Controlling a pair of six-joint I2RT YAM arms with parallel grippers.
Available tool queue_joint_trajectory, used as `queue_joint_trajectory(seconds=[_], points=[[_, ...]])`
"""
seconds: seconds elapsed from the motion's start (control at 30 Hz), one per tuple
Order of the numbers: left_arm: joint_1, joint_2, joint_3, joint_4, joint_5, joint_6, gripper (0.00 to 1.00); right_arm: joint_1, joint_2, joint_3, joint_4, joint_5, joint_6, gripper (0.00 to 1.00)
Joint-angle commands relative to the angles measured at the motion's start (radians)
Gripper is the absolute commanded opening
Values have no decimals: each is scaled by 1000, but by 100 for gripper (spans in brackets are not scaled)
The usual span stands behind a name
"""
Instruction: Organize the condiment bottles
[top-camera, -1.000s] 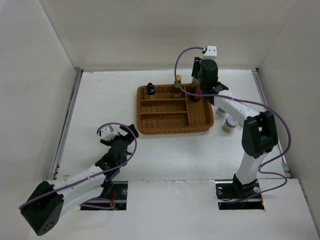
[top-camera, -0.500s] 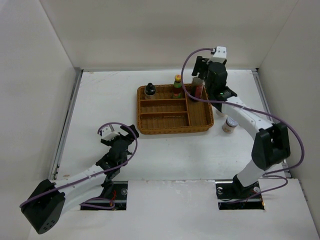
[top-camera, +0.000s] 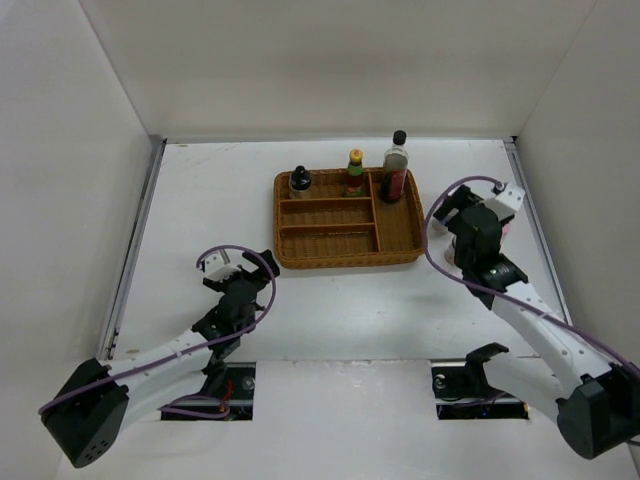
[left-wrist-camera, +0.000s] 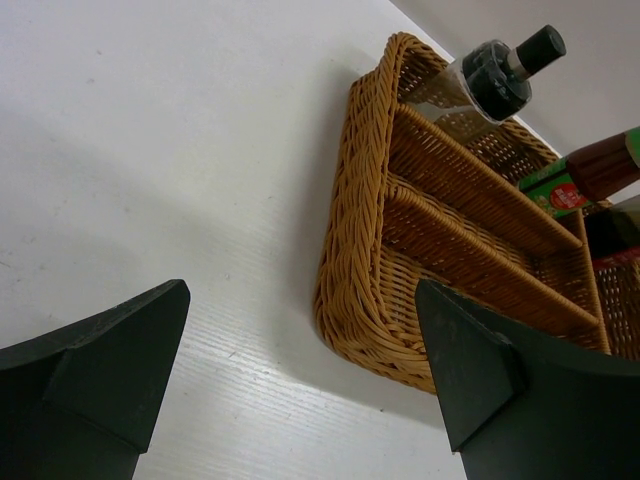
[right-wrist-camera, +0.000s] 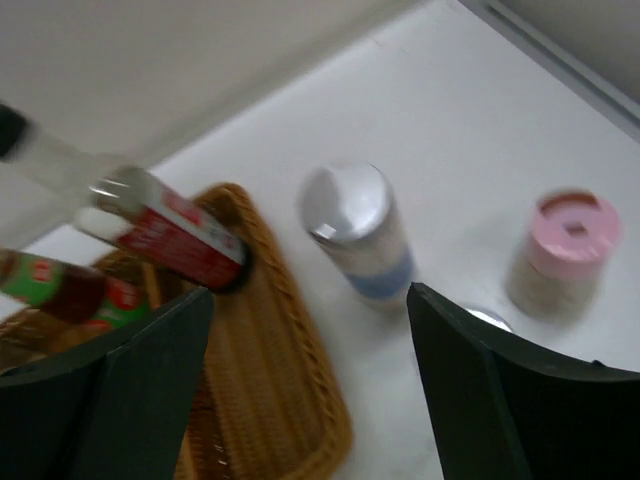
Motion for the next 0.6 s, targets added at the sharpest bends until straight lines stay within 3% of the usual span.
queue_joint_trajectory(seconds=[0.0,0.2,0.57], points=[[-7,-31,-5,47,5,-2,100,-11,-32,-71,-233,178,150,87],[-16,-30,-7,48,8,-2,100,-41,-72,-111,-353,260,176,94],[-17,9,1,51,5,-2,100,-165,66,-111,-143,-30,71,95]])
